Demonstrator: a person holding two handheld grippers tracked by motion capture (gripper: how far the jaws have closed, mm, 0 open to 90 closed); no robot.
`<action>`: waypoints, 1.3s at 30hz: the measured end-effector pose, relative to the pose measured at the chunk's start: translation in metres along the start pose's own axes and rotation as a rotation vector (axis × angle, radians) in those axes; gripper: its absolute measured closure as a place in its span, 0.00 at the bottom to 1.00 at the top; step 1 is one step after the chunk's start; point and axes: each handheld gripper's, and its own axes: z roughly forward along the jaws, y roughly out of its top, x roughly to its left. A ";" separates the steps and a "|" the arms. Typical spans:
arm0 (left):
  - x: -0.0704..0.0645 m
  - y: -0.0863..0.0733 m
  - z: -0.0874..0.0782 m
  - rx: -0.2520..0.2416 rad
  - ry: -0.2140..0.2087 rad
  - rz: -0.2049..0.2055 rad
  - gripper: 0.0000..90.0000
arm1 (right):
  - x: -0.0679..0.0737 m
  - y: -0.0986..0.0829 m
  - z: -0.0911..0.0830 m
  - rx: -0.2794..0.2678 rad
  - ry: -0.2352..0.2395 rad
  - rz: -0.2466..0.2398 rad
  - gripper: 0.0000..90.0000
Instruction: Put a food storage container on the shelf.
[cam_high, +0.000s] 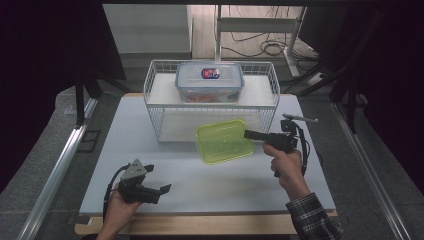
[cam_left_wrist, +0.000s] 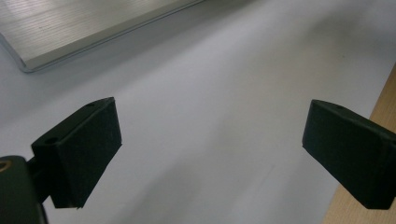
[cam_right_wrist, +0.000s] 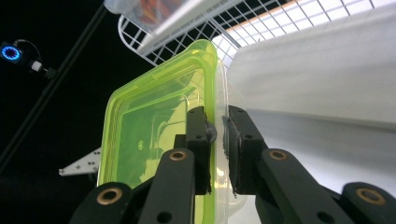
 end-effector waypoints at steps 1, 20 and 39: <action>0.000 0.000 0.000 0.001 0.000 0.001 0.05 | 0.001 0.002 -0.001 0.000 0.003 0.001 0.89; 0.000 0.000 0.001 -0.001 -0.001 0.003 0.05 | 0.028 0.039 -0.021 -0.068 0.032 -0.009 0.89; 0.000 0.000 0.001 -0.003 -0.004 -0.004 0.05 | 0.062 0.074 -0.027 -0.113 0.027 -0.045 0.89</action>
